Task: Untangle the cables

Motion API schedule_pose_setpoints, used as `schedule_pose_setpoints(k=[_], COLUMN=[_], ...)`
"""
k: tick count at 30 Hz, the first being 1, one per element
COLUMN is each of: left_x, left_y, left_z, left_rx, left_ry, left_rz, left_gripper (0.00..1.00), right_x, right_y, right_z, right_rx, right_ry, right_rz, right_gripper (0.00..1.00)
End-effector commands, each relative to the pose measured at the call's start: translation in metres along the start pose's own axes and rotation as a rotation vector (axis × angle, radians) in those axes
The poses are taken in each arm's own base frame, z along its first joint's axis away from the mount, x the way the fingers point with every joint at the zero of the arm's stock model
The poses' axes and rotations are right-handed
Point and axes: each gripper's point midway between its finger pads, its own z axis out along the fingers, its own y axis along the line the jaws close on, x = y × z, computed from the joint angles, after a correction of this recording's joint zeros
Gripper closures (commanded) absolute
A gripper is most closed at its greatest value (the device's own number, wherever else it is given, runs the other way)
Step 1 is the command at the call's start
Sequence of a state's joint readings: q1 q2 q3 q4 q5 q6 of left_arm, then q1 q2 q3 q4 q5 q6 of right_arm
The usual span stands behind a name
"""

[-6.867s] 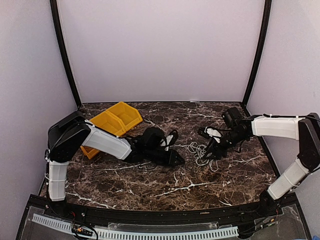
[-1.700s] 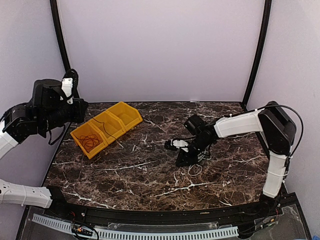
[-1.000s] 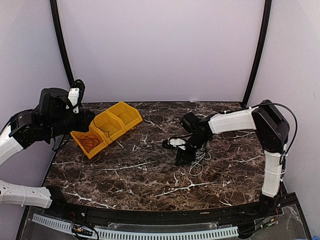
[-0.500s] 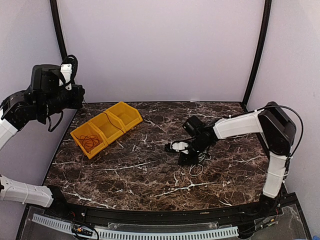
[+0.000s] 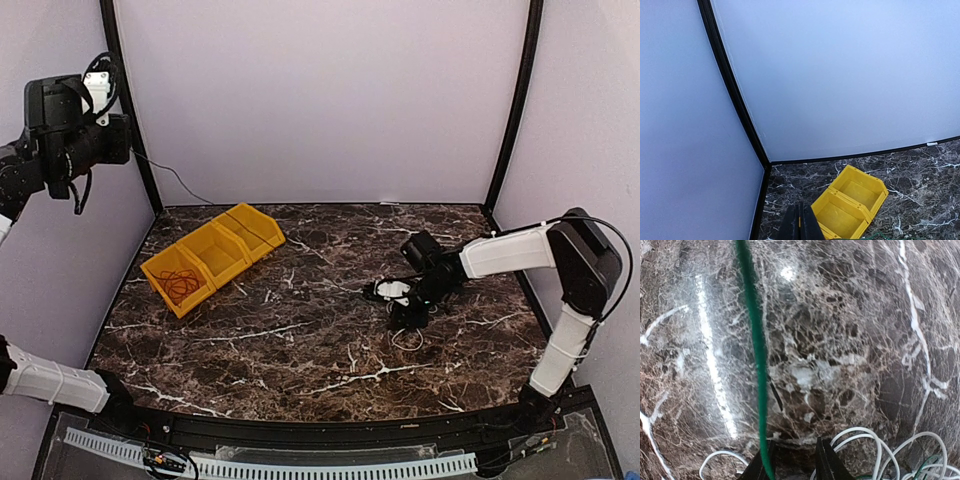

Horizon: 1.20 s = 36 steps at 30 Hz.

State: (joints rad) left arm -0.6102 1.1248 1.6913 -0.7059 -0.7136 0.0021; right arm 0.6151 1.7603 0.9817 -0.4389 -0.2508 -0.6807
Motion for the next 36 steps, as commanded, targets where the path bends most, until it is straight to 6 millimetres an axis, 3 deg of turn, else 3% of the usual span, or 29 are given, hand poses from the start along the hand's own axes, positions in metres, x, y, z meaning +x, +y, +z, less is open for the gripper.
schedule_pose_setpoints(k=[1,6,8,10,12,14,18,19,22,25,28,33,36], left_x=[-0.014,-0.059,-0.072,-0.077,-0.074,-0.06,-0.007,0.014,0.051,0.082,0.099,0.093,0.073], left_y=[0.03,0.076,0.086,0.09,0.081,0.059,-0.02,-0.035,-0.073,-0.092,-0.1,-0.099,-0.093], left_z=[-0.005,-0.041,-0.051,-0.056,-0.05,-0.035,0.002,0.012,0.02,0.023,0.023,0.015,0.003], left_rx=[-0.139,-0.241,-0.264,-0.268,-0.234,-0.158,0.138,0.175,0.321,0.391,0.426,0.451,0.475], left_ry=[-0.028,-0.192,-0.226,-0.245,-0.237,-0.191,-0.03,0.017,0.096,0.141,0.166,0.163,0.108], left_rz=[0.024,-0.074,-0.085,-0.095,-0.097,-0.094,-0.114,-0.108,-0.157,-0.196,-0.206,-0.201,-0.211], left_gripper=[1.0,1.0,1.0,1.0,1.0,1.0,1.0,1.0,1.0,1.0,1.0,1.0,1.0], right_x=[0.071,0.086,0.092,0.095,0.09,0.078,0.046,0.04,0.029,0.022,0.013,-0.012,-0.031], right_y=[0.016,0.013,0.012,0.009,0.007,0.005,0.0,0.0,-0.001,0.002,0.005,0.014,0.016], right_z=[0.005,0.001,0.0,-0.002,-0.005,-0.011,-0.028,-0.032,-0.039,-0.043,-0.046,-0.059,-0.069], right_rx=[-0.038,-0.029,-0.023,-0.015,-0.012,-0.015,-0.026,-0.028,-0.041,-0.062,-0.072,-0.119,-0.124], right_ry=[0.222,0.233,0.239,0.233,0.206,0.157,0.052,0.032,0.001,-0.021,-0.043,-0.107,-0.153], right_rz=[0.056,0.087,0.098,0.108,0.113,0.115,0.12,0.119,0.117,0.123,0.119,0.091,0.066], right_gripper=[0.7,0.73,0.75,0.84,0.95,0.99,1.0,1.0,0.94,0.85,0.78,0.71,0.68])
